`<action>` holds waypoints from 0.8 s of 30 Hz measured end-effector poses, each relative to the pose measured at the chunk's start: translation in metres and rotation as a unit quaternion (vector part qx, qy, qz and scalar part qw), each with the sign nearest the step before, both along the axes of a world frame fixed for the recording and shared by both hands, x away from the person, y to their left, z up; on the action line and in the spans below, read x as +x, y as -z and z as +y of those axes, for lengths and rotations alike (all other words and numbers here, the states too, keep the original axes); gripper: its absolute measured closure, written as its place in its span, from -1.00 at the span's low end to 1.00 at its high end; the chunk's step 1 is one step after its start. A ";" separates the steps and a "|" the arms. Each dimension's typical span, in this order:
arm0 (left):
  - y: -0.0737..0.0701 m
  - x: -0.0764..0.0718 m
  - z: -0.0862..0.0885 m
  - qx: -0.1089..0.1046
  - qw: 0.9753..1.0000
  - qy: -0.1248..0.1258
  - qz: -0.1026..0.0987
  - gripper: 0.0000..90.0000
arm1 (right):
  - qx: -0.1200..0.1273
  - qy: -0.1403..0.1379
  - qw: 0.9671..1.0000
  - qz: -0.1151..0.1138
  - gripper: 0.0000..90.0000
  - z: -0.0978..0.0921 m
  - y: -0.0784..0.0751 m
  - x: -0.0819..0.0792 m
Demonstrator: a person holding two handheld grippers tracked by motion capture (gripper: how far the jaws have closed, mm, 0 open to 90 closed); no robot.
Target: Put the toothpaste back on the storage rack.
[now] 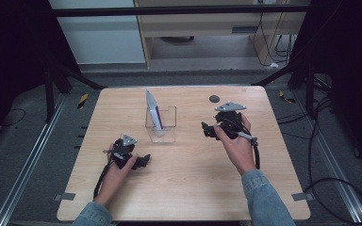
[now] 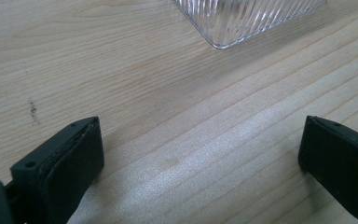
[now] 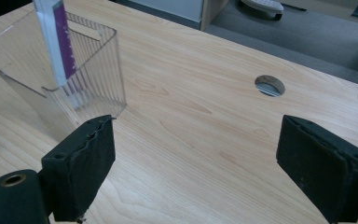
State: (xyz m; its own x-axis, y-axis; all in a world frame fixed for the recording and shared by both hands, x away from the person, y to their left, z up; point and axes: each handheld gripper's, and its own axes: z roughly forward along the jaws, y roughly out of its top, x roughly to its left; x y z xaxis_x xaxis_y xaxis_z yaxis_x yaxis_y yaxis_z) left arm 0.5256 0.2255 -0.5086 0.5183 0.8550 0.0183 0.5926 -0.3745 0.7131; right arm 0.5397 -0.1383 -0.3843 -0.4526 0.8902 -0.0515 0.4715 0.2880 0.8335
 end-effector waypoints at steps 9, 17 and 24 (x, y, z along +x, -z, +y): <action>0.000 0.000 0.000 -0.001 1.000 0.000 0.000 -1.00 | -0.004 0.014 1.000 0.005 -0.74 -0.020 0.007 -0.006; 0.000 0.000 0.000 0.000 1.000 0.000 0.000 -1.00 | -0.012 0.033 0.999 0.023 -0.73 -0.045 0.025 -0.010; 0.000 0.000 0.000 0.001 1.000 0.001 0.000 -1.00 | -0.015 0.049 0.998 0.038 -0.73 -0.064 0.038 -0.010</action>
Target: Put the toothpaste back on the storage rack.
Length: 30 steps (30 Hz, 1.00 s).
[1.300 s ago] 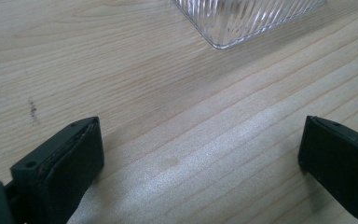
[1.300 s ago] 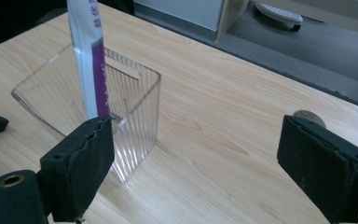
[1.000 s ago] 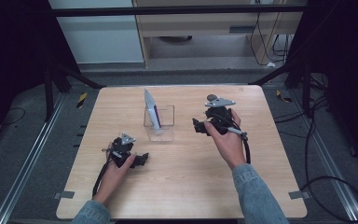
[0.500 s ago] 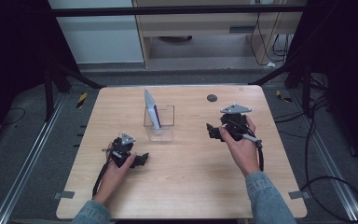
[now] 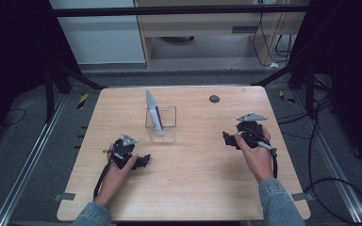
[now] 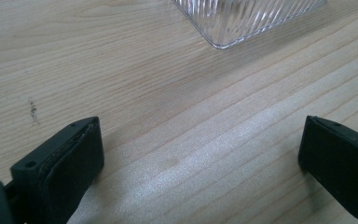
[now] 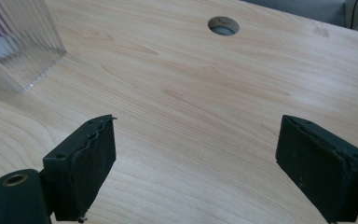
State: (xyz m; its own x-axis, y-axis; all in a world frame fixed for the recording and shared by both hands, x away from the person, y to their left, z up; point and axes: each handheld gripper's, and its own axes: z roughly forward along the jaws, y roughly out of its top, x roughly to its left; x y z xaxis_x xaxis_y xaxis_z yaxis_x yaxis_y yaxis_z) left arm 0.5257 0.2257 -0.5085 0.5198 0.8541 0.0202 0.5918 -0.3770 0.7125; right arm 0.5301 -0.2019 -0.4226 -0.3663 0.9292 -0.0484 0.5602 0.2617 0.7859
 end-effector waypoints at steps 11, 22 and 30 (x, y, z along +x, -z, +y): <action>0.000 0.000 0.000 -0.001 1.000 0.000 0.000 -1.00 | 0.000 0.016 1.000 0.024 -0.73 -0.017 0.023 -0.003; 0.000 0.000 0.000 -0.001 1.000 -0.001 0.001 -1.00 | 0.001 0.031 0.999 0.039 -0.73 -0.031 0.045 0.003; 0.000 0.000 0.000 0.000 1.000 0.000 0.000 -1.00 | 0.005 0.056 0.997 0.046 -0.72 -0.037 0.060 0.015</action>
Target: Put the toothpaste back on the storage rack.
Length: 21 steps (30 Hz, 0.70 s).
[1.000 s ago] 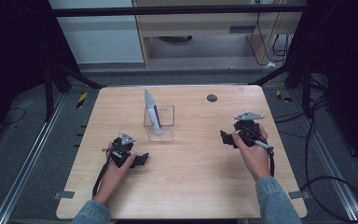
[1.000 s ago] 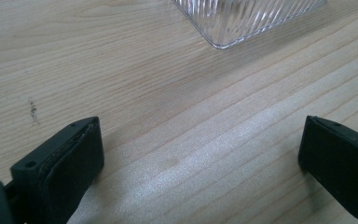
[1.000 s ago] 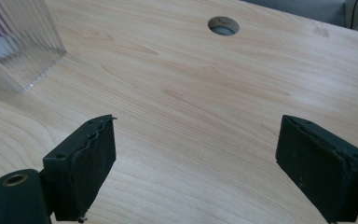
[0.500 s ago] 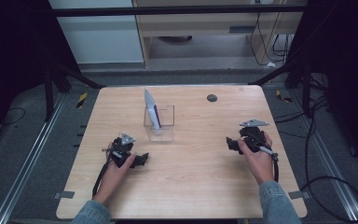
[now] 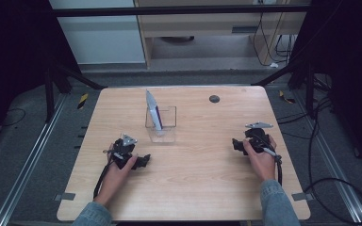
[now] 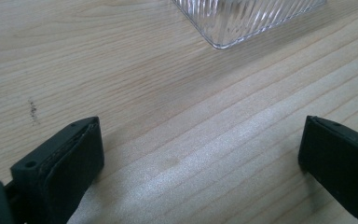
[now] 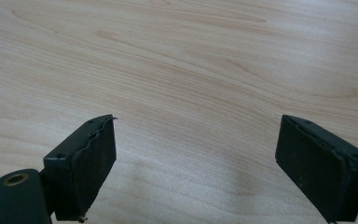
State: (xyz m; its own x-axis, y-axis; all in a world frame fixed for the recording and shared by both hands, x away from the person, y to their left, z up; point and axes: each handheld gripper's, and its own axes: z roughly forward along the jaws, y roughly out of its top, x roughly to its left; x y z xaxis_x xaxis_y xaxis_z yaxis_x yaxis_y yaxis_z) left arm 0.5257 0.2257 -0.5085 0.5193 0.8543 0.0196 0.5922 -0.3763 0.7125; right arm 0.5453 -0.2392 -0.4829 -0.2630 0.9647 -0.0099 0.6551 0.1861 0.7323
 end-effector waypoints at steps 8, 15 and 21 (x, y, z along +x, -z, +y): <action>0.000 0.000 0.000 0.000 1.000 0.000 0.000 -1.00 | 0.011 0.049 0.999 0.006 -0.73 -0.006 0.018 0.011; 0.000 0.000 0.000 0.000 1.000 0.000 0.000 -1.00 | 0.006 0.053 0.999 -0.003 -0.84 -0.004 0.028 0.016; 0.000 0.000 0.000 0.000 1.000 0.000 0.000 -1.00 | 0.006 0.073 0.997 0.008 -1.00 -0.003 0.029 0.018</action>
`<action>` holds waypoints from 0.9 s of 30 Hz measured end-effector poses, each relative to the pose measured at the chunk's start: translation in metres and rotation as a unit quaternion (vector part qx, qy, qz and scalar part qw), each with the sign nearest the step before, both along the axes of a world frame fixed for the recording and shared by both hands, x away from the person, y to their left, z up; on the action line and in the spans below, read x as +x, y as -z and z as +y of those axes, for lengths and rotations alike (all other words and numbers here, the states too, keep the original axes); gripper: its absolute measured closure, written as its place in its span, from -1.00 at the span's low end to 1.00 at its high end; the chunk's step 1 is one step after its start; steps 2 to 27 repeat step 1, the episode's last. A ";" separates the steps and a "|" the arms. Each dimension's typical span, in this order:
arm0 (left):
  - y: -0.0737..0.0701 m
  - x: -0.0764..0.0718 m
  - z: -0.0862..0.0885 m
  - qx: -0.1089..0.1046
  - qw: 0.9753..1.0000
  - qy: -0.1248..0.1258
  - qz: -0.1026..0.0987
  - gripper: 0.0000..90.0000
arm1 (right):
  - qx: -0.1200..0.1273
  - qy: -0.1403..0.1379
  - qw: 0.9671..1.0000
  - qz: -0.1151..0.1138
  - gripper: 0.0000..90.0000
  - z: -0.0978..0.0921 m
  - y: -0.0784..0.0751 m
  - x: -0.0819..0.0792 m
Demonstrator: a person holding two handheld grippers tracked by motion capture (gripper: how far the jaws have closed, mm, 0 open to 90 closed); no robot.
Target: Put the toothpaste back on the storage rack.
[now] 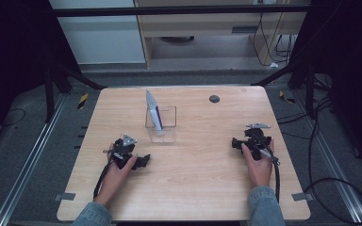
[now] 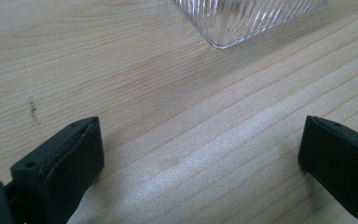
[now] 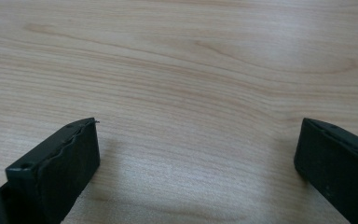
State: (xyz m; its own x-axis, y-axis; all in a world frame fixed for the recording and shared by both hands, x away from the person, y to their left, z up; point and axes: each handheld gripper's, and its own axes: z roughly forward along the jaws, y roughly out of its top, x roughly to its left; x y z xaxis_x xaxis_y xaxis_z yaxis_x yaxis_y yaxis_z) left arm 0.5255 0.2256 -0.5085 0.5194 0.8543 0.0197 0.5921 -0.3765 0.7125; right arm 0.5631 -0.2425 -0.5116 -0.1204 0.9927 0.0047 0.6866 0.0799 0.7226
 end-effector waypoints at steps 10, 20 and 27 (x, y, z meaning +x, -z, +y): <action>0.000 0.000 0.000 0.000 1.000 0.000 0.000 -1.00 | 0.000 0.000 1.000 0.000 -1.00 0.000 0.000 0.000; 0.000 0.000 0.000 0.000 1.000 0.000 0.000 -1.00 | 0.000 0.000 1.000 0.000 -1.00 0.000 0.000 0.000; 0.000 0.000 0.000 0.000 1.000 0.000 0.000 -1.00 | 0.000 0.000 1.000 0.000 -1.00 0.000 0.000 0.000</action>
